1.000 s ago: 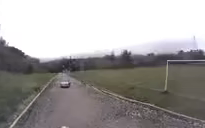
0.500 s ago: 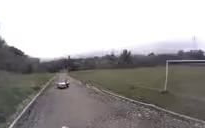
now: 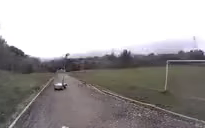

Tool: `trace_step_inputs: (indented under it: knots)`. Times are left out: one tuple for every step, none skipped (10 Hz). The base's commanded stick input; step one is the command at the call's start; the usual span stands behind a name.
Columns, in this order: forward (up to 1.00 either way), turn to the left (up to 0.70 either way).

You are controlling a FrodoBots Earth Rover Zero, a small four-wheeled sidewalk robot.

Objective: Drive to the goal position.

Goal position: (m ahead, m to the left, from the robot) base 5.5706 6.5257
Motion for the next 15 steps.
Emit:
trace_step_inputs:
  knots:
    - [0.07,0.03]
    - [0.0,0.0]
    - [0.0,0.0]
    - [0.0,0.0]
    - [0.7,0.27]
    - [0.7,0.27]
    - [0.7,0.27]
    - [0.0,0.0]
    - [0.0,0.0]
    - [0.0,0.0]
    - [0.0,0.0]
    - [0.0,0.0]
    - [0.26,0.0]
    - [0.7,0.0]
    - [0.7,0.0]
